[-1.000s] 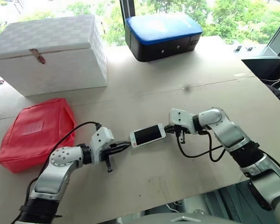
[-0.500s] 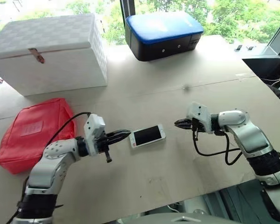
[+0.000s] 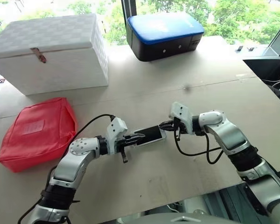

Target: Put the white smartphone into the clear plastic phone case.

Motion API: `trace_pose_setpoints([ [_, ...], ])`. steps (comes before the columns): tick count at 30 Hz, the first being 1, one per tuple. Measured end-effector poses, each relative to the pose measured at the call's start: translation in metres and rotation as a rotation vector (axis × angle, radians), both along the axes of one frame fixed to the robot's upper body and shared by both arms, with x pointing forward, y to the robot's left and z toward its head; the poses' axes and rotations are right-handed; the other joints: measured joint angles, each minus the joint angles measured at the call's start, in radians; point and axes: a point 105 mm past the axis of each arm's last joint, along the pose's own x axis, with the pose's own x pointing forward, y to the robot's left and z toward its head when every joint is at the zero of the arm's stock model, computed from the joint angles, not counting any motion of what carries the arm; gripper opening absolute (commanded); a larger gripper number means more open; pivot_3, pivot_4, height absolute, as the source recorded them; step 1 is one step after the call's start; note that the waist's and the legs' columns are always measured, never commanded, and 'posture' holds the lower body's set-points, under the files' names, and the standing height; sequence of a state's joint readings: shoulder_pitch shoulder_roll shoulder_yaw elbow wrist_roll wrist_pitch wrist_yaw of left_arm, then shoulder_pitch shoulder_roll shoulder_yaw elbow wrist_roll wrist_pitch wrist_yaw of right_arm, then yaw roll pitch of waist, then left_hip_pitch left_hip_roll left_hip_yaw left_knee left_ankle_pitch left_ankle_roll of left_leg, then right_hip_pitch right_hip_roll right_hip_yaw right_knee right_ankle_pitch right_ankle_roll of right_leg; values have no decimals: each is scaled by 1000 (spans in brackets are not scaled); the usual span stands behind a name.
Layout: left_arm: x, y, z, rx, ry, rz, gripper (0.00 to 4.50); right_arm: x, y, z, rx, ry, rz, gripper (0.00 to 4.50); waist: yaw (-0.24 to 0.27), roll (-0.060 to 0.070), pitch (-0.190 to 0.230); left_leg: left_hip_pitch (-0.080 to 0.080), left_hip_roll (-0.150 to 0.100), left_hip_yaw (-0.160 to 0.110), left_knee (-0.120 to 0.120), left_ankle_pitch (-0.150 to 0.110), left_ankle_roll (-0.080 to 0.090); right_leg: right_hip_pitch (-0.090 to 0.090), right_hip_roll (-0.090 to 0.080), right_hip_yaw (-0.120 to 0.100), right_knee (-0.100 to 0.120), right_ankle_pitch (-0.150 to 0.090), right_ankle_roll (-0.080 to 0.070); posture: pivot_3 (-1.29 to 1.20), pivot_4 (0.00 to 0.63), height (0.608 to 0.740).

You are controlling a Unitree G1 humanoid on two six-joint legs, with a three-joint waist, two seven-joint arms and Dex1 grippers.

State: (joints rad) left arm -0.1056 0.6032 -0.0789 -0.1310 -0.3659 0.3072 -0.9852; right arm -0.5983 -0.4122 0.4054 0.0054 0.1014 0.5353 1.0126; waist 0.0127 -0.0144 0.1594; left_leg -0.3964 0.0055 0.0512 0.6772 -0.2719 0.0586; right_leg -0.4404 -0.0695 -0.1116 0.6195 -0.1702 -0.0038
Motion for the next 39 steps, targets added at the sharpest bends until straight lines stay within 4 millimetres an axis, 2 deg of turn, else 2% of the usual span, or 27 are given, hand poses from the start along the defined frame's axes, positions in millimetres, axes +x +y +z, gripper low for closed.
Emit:
trace_pose_setpoints([
  [5,-2,1,-4,7,1,15,27,3,4,-9,-65,-2,37,0,-2,-1,-6,5,1,-1,0,0,0,3,0,0,1,-1,-1,0,150,740],
  [9,-8,3,-11,2,20,27,27,4,5,-17,-94,23,31,0,-1,0,-13,16,1,-1,-2,-1,0,12,-2,0,1,-3,-4,0,150,740],
  [24,-15,6,-22,14,52,44,27,-6,19,-30,-152,75,99,0,-2,8,-43,19,1,-1,-7,-3,-4,12,-2,0,1,-4,-4,0,150,740],
  [39,-18,2,-23,15,64,46,27,-12,7,-31,-180,94,112,0,5,14,-51,17,1,-2,-9,-4,-4,12,-3,-1,-4,-6,-1,0,150,740],
])
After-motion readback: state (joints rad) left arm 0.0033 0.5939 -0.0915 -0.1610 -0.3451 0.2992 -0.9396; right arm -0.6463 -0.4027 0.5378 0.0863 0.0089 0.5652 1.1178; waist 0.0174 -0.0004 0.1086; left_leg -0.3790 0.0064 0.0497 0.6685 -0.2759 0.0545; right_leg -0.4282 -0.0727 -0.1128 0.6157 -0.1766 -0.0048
